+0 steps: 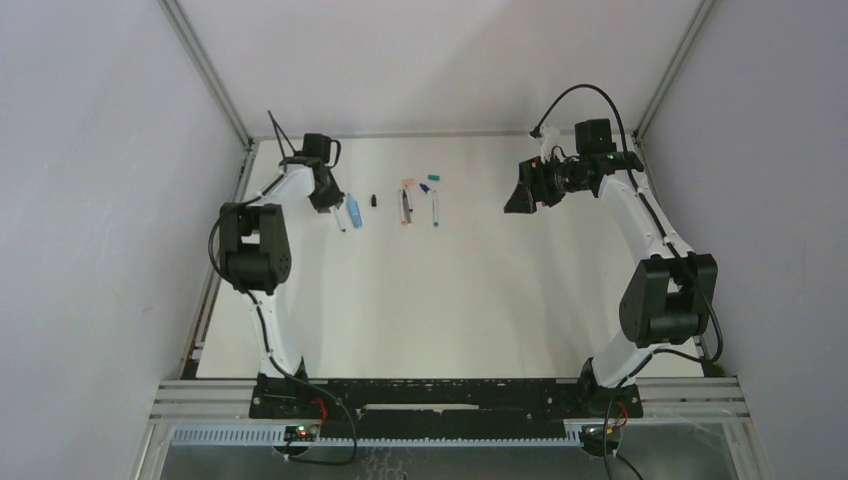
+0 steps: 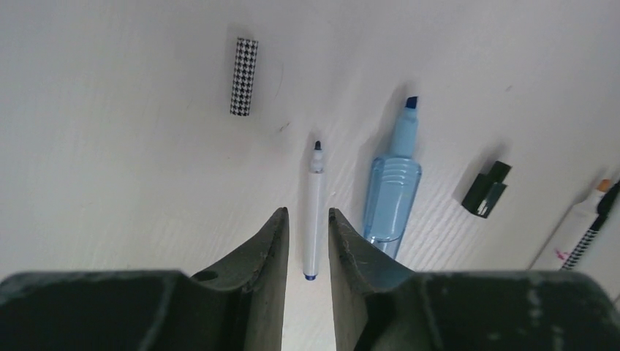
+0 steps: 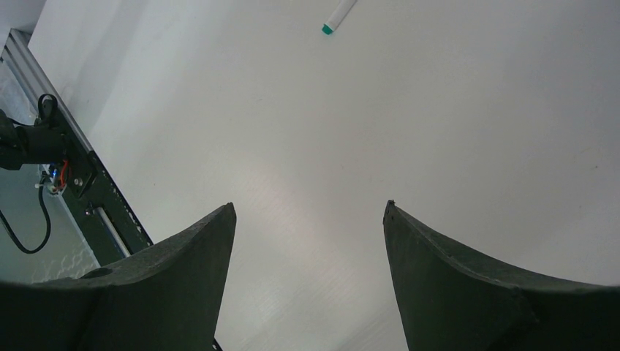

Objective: Insert the pens into the pen caps
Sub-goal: Pick up the pen from the center of the board.

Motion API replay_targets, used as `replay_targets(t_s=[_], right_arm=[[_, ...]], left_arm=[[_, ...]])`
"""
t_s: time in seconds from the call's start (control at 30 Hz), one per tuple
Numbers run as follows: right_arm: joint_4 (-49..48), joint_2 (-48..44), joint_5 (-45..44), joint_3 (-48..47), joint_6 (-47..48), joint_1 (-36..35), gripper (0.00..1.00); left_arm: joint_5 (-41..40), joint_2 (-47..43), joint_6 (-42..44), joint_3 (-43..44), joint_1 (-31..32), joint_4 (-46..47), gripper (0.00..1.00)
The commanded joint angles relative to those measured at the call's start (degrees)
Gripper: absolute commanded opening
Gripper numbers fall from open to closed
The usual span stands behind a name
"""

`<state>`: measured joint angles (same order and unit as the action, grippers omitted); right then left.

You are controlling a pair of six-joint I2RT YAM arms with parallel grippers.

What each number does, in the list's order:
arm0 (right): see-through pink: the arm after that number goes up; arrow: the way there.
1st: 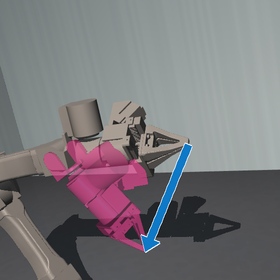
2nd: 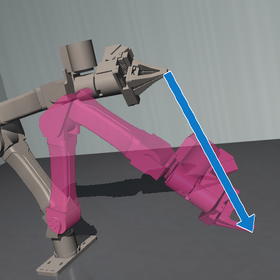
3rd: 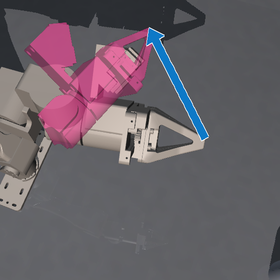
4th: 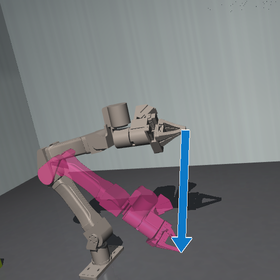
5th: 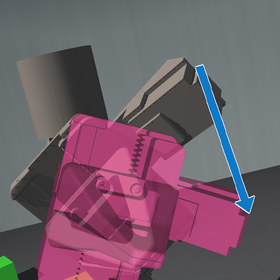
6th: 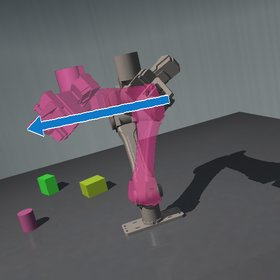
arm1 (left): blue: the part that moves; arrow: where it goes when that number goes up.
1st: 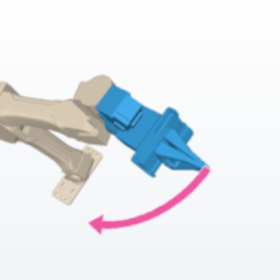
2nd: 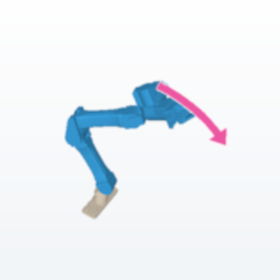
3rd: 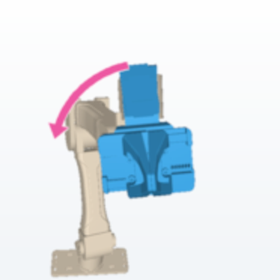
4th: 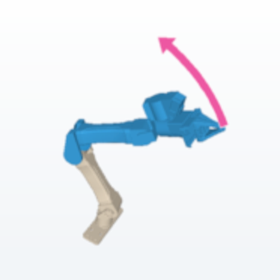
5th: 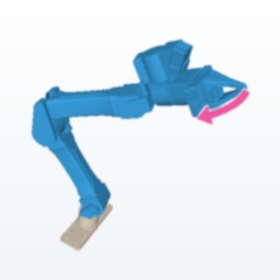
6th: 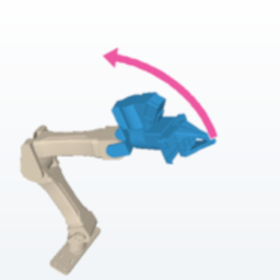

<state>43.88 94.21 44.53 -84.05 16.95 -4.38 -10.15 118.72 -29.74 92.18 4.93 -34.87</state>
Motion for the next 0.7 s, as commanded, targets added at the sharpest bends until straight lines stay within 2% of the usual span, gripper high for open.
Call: replay_targets(t_s=[0.0,0.67], right_arm=[[-1.62,0.59,1.64,0.33,-1.02,0.08,0.81],[-2.11,0.44,2.68,0.89,-1.73,0.08,0.8]], left_arm=[[0.57,1.0,1.53,2.65,-0.01,-2.38,0.3],[-0.04,3.72,3.07,6.21,1.47,-6.43,0.3]])
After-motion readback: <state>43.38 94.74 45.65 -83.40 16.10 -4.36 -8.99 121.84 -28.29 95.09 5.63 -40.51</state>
